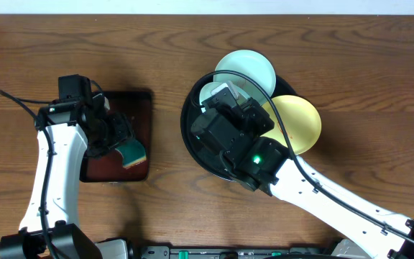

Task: Clean dirty plates on tray and stack at the side
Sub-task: 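Lift the pale green plate with the right gripper and release the sponge, then carry the pale green plate right and set it on the table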

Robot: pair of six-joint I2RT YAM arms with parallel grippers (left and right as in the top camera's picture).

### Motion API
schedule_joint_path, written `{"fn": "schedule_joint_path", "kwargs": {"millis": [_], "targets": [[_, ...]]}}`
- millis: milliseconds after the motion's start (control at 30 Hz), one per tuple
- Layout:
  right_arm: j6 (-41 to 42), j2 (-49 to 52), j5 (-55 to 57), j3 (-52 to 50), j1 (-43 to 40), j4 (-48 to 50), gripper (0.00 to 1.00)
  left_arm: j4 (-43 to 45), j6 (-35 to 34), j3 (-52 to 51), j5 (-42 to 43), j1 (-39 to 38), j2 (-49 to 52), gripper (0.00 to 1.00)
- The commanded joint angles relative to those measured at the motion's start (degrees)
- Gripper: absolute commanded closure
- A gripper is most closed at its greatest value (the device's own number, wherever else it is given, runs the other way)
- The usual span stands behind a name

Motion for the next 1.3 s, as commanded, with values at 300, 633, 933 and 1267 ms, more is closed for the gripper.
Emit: {"fn": "schedule_joint_path", "kwargs": {"millis": [300, 633, 933, 1267], "targets": [[17.5, -2.5, -19.9, 0.0, -17.2, -7.8, 0.99, -0.4, 0.5, 0.5, 0.3, 0.0, 0.0, 0.33], [18.7, -7.8, -64.0, 0.0, -54.6, -9.9, 0.99, 0.1, 0.5, 0.5, 0.3, 0.0, 0.0, 0.33], [18.4, -4.4, -64.7, -0.1, -74.3, -14.5, 0.99, 0.1, 0.6, 0.5, 0.3, 0.0, 0.0, 0.33], [20.2, 5.5, -54.8, -0.1, -82.5, -13.1, 0.99, 0.1, 0.5, 0.5, 0.3, 0.0, 0.0, 0.33]]}}
